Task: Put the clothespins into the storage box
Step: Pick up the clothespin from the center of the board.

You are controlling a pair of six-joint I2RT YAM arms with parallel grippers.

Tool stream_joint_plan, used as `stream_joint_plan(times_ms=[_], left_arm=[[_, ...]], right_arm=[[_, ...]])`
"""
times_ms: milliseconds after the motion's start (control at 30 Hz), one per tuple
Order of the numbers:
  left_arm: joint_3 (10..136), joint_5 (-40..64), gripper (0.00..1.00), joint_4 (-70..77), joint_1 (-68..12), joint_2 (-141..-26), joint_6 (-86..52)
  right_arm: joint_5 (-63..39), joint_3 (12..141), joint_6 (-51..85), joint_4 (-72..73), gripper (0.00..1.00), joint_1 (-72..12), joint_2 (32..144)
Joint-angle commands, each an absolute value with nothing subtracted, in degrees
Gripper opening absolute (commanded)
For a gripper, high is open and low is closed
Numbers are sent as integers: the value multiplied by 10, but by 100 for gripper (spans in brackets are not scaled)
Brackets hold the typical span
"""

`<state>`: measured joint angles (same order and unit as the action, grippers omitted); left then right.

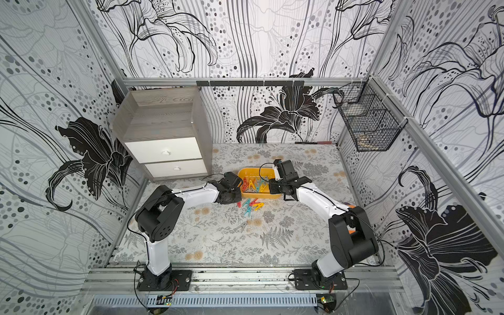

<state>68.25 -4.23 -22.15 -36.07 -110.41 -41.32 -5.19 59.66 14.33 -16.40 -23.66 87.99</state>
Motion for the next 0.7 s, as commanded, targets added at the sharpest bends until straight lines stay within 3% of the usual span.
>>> stream_joint_plan(times_ms=[0, 533, 667], left_arm=[[649, -30, 20, -241, -374, -1062, -404], [586, -30, 21, -234, -392, -1038, -403], [586, -29, 13, -229, -393, -1041, -405]], right_arm=[[-52, 592, 146, -162, 31, -239, 880], [-52, 599, 147, -168, 31, -241, 876], [-51, 599, 145, -171, 31, -241, 874]])
